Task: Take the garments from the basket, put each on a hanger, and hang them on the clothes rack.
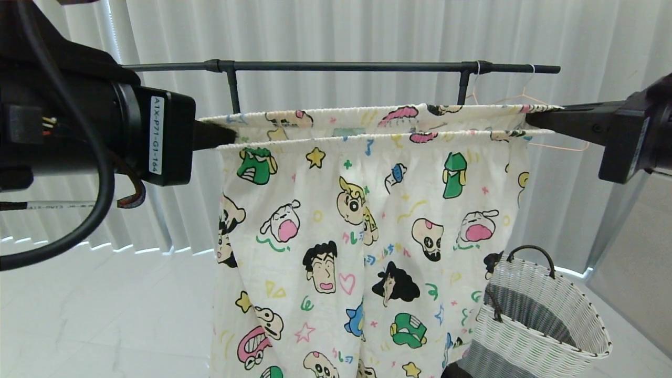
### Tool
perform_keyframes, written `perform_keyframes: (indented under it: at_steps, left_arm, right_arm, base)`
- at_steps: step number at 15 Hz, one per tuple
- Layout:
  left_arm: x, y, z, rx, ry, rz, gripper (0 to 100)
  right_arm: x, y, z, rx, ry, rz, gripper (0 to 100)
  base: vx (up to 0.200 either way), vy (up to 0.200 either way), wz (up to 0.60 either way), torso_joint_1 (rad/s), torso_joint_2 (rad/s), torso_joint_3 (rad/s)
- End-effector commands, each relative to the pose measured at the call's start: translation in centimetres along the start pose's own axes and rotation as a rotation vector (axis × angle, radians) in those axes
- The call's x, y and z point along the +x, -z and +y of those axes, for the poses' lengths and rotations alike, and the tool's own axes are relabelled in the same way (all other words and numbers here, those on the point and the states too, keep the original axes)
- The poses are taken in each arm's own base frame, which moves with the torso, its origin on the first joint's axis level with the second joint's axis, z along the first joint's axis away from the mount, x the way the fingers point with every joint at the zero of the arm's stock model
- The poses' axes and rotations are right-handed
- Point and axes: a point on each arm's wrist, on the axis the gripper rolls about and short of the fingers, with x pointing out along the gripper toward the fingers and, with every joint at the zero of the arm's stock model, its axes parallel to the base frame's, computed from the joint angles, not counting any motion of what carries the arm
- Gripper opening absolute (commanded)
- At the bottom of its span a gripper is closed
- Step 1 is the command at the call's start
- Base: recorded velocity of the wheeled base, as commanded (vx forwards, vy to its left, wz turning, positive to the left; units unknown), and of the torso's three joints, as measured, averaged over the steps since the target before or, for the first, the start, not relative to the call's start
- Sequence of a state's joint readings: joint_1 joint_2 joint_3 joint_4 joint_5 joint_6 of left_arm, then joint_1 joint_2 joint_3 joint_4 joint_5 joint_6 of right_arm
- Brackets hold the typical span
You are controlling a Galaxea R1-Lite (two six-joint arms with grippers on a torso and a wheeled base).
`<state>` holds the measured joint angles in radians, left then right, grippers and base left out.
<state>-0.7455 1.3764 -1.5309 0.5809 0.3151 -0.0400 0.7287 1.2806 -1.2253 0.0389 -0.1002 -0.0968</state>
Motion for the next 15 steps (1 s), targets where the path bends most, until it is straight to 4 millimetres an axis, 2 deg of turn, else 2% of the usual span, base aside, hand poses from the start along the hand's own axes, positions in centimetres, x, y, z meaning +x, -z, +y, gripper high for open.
perform_keyframes:
  at_steps: [1,3,5,7,8,10,13,15]
  left_arm:
    - [-0.4,-0.1,-0.2,0.005,0.007,-0.014,0]
    - [-1.1,-0.1,-0.3,0.007,0.019,-0.027,0]
    - [-1.7,-0.2,-0.6,0.019,0.042,-0.045,0]
    - [-2.0,-0.7,-0.8,0.059,0.059,-0.091,0]
    - [-1.9,-0.9,-1.1,0.06,0.072,-0.114,0]
    - [-1.6,-1.0,-2.0,0.069,0.105,-0.118,0]
    - [-0.6,-1.1,-4.2,0.084,0.181,-0.135,0]
    - [0.1,-1.0,-4.8,0.096,0.187,-0.117,0]
  right_arm:
    - [0.5,-0.1,0.0,0.0,0.001,0.006,0]
    - [-0.1,-0.3,0.0,-0.001,0.0,-0.007,0]
    - [-2.0,-0.6,0.0,-0.001,-0.039,0.003,0]
    - [-6.7,-0.3,0.8,-0.006,-0.29,0.074,0]
    - [-8.6,0.1,0.9,-0.01,-0.356,0.136,0]
    - [-11.4,0.7,1.1,-0.011,-0.52,0.189,0]
    - [-12.1,1.3,2.1,0.005,-0.683,0.241,0]
    - [-11.8,1.2,2.6,0.003,-0.719,0.248,0]
  base:
    - [0.0,0.0,0.0,0.0,0.0,0.0]
    - [0.0,0.0,0.0,0.0,0.0,0.0]
    - [0.0,0.0,0.0,0.0,0.0,0.0]
    - [0.0,0.0,0.0,0.0,0.0,0.0]
    - [0.0,0.0,0.0,0.0,0.0,0.0]
    - [0.0,0.0,0.0,0.0,0.0,0.0]
    - [0.0,0.0,0.0,0.0,0.0,0.0]
    - [0.0,0.0,0.0,0.0,0.0,0.0]
